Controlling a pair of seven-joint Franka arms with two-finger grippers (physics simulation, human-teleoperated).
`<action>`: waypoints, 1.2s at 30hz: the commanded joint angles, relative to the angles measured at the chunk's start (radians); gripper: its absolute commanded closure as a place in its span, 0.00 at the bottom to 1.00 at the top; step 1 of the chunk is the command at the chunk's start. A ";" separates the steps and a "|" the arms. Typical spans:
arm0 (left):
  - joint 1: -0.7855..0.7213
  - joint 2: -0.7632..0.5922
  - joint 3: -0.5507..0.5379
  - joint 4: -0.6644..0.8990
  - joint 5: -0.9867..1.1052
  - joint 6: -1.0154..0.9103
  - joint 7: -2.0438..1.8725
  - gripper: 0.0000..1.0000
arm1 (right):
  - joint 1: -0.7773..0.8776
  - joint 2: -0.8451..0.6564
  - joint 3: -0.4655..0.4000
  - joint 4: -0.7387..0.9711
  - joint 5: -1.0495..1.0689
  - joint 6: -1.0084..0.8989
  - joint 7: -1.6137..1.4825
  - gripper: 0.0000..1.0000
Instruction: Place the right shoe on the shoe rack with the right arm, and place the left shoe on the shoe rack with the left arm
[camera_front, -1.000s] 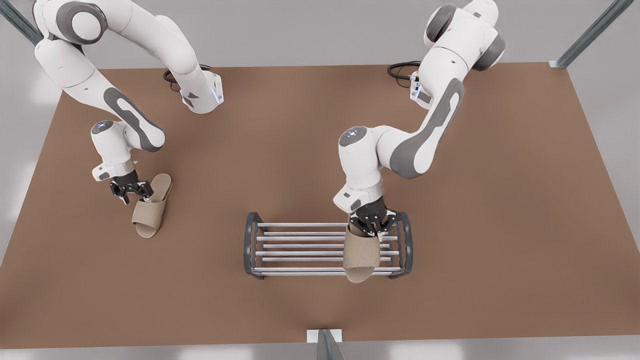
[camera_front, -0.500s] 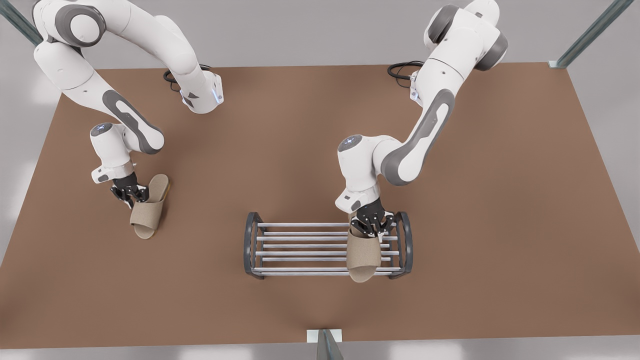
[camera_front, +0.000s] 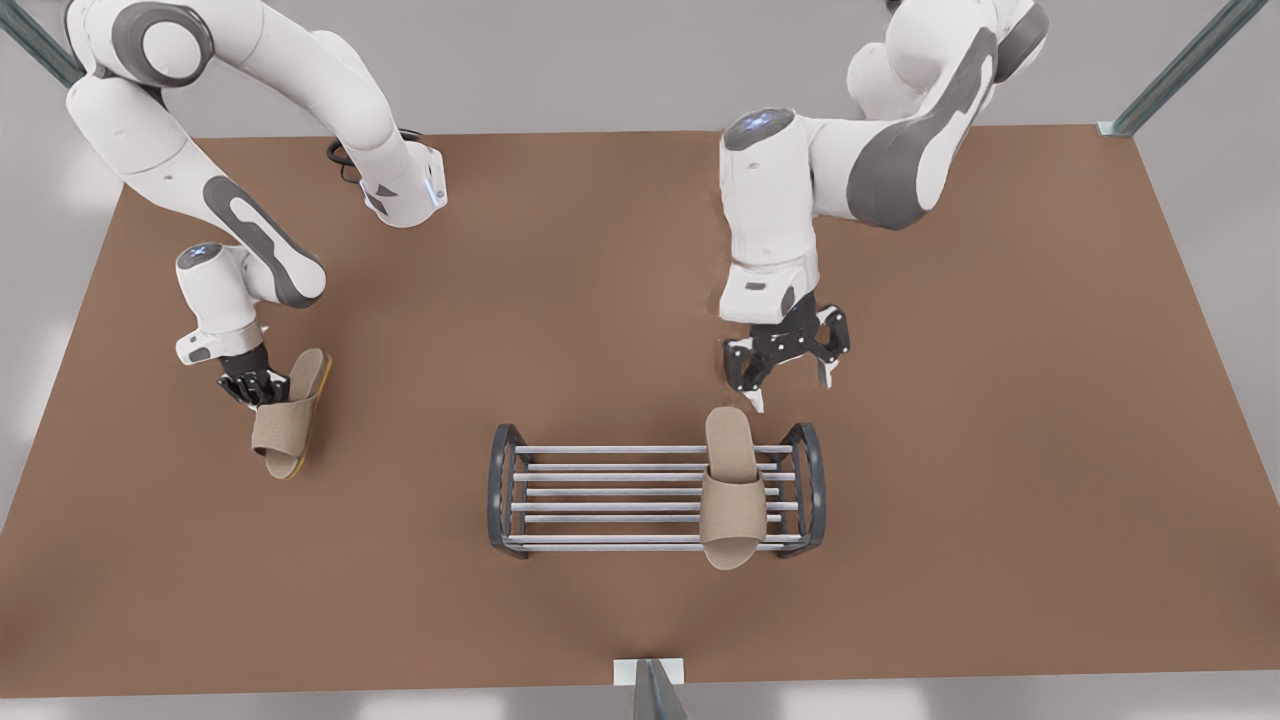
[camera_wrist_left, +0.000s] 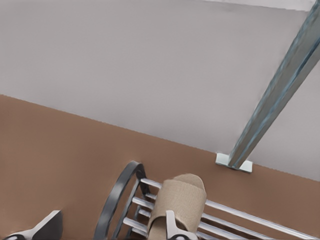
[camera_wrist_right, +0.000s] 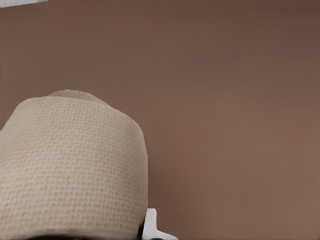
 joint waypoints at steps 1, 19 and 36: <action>0.131 -0.001 -0.001 0.038 -0.252 -0.340 0.642 0.00 | 0.000 -0.016 0.010 0.000 -0.003 -0.014 0.098 0.79; 0.179 -0.104 0.352 -0.106 -0.586 -0.309 0.995 0.00 | 0.216 -0.242 0.526 0.873 0.011 -1.525 0.834 0.79; 0.204 0.060 0.349 -0.017 -0.582 -0.273 0.998 0.00 | 1.588 0.123 -0.413 1.686 -0.080 -1.861 1.384 0.79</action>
